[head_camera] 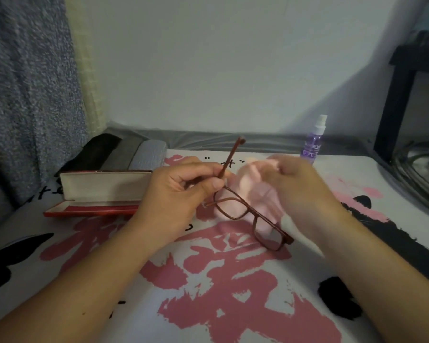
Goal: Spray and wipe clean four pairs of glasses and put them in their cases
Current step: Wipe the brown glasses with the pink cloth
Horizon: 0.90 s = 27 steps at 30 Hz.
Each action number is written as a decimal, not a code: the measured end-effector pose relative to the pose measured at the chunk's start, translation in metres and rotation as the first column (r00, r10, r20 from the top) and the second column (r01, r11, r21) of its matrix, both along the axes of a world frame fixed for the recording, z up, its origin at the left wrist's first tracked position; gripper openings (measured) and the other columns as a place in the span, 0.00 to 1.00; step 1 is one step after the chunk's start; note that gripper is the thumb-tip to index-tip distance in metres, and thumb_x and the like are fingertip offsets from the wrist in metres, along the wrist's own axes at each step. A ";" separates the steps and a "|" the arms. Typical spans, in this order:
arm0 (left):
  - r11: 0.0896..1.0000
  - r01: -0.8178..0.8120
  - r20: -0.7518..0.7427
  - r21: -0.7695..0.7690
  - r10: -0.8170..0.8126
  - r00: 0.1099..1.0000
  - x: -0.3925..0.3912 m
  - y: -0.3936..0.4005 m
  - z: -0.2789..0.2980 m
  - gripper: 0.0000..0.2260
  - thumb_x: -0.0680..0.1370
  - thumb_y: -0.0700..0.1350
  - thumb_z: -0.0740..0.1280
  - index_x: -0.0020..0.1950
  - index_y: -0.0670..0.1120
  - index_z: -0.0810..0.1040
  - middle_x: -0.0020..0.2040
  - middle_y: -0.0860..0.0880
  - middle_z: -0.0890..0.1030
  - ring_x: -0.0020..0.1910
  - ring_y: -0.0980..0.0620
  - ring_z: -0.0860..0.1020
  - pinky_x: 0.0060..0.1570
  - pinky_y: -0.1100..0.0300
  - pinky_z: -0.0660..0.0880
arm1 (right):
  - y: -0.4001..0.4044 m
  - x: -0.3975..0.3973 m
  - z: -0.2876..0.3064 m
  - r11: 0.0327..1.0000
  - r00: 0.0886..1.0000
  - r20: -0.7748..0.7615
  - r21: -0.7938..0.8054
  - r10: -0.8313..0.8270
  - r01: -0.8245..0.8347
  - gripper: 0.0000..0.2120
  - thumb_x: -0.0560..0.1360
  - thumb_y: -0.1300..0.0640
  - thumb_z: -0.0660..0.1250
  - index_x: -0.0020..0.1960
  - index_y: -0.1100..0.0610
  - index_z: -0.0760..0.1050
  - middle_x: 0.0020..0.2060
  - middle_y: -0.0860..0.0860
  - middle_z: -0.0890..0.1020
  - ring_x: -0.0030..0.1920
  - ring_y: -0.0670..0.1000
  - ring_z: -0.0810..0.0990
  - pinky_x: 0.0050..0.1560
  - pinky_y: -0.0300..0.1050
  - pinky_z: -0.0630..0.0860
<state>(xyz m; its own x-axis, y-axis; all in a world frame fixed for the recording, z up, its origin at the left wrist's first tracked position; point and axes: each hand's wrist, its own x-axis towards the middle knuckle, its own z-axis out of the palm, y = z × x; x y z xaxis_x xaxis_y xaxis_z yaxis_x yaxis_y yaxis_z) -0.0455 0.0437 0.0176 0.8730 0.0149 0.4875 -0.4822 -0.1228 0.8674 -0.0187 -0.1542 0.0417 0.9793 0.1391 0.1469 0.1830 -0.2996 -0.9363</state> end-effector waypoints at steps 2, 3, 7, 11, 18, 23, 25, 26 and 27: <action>0.999 -0.024 0.027 0.040 0.023 0.999 -0.002 0.004 0.003 0.12 0.74 0.38 0.72 0.50 0.55 0.87 0.47 0.48 0.85 0.49 0.48 0.83 0.55 0.59 0.79 | -0.010 0.006 0.006 0.992 0.979 0.175 -0.057 -0.104 0.115 0.09 0.82 0.54 0.64 0.45 0.53 0.81 0.37 0.47 0.85 0.35 0.45 0.83 0.36 0.39 0.76; 0.997 -0.045 0.039 0.055 0.043 0.998 -0.001 0.005 0.003 0.13 0.75 0.37 0.72 0.51 0.55 0.87 0.47 0.47 0.84 0.50 0.47 0.82 0.56 0.58 0.79 | -0.013 0.006 0.008 0.994 0.971 0.225 -0.054 -0.079 0.093 0.09 0.81 0.55 0.65 0.44 0.52 0.81 0.34 0.44 0.84 0.32 0.40 0.80 0.32 0.33 0.72; 0.988 -0.154 0.035 0.023 0.153 0.988 0.002 0.007 0.005 0.14 0.77 0.35 0.72 0.51 0.55 0.85 0.49 0.49 0.85 0.51 0.50 0.83 0.58 0.57 0.79 | -0.005 0.003 -0.003 0.954 0.905 0.376 -0.285 0.199 -0.091 0.06 0.79 0.53 0.68 0.48 0.50 0.84 0.38 0.47 0.84 0.39 0.45 0.80 0.37 0.41 0.74; 0.972 -0.232 0.001 -0.049 0.232 0.973 0.001 0.010 0.008 0.12 0.77 0.37 0.71 0.50 0.55 0.85 0.48 0.50 0.86 0.50 0.53 0.84 0.54 0.60 0.80 | 0.002 0.007 -0.015 0.852 0.768 0.528 -0.522 0.361 -0.042 0.06 0.79 0.53 0.69 0.52 0.51 0.85 0.38 0.42 0.79 0.40 0.43 0.75 0.40 0.33 0.68; 0.959 -0.283 0.045 0.003 0.283 0.958 0.003 0.010 0.007 0.13 0.77 0.38 0.71 0.51 0.57 0.85 0.49 0.50 0.85 0.51 0.53 0.84 0.54 0.59 0.80 | -0.002 0.007 -0.010 0.845 0.695 0.674 -0.502 0.249 0.184 0.05 0.80 0.60 0.65 0.51 0.55 0.81 0.41 0.47 0.78 0.42 0.46 0.72 0.43 0.35 0.67; 0.890 -0.447 0.103 -0.093 0.455 0.884 0.014 0.029 0.007 0.12 0.78 0.38 0.71 0.53 0.56 0.84 0.49 0.52 0.85 0.49 0.56 0.83 0.55 0.59 0.78 | -0.022 0.020 0.001 0.973 0.924 0.358 -0.222 0.134 -0.055 0.06 0.78 0.59 0.70 0.46 0.49 0.80 0.38 0.45 0.82 0.38 0.45 0.78 0.40 0.41 0.73; 0.870 -0.485 0.171 -0.091 0.493 0.853 0.014 0.038 0.011 0.10 0.78 0.37 0.71 0.55 0.50 0.84 0.51 0.49 0.84 0.52 0.56 0.83 0.58 0.59 0.78 | -0.027 0.026 -0.002 0.960 0.941 0.287 -0.263 0.177 -0.101 0.07 0.78 0.61 0.71 0.45 0.50 0.82 0.39 0.46 0.84 0.40 0.48 0.81 0.42 0.46 0.75; 0.871 -0.486 0.208 -0.071 0.489 0.847 0.013 0.041 0.014 0.10 0.78 0.36 0.71 0.56 0.47 0.83 0.51 0.48 0.83 0.51 0.58 0.82 0.57 0.62 0.78 | -0.029 0.027 -0.002 0.965 0.950 0.265 -0.241 0.163 -0.099 0.08 0.77 0.62 0.71 0.45 0.50 0.83 0.40 0.47 0.85 0.40 0.47 0.82 0.41 0.46 0.75; 0.878 -0.476 0.248 -0.042 0.471 0.847 0.011 0.043 0.016 0.10 0.78 0.35 0.70 0.57 0.46 0.83 0.50 0.49 0.82 0.49 0.61 0.81 0.55 0.65 0.77 | -0.031 0.029 -0.001 0.979 0.958 0.257 -0.188 0.125 -0.078 0.08 0.77 0.62 0.72 0.44 0.50 0.83 0.40 0.47 0.85 0.39 0.46 0.81 0.40 0.43 0.74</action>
<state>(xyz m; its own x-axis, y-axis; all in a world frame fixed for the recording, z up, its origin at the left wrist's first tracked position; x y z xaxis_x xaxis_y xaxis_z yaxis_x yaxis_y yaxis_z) -0.0343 0.0864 0.0335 0.6165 0.3837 0.6875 -0.5558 -0.4064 0.7252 0.0101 -0.1856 0.0403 0.8874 0.2824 0.3644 0.4559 -0.4204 -0.7845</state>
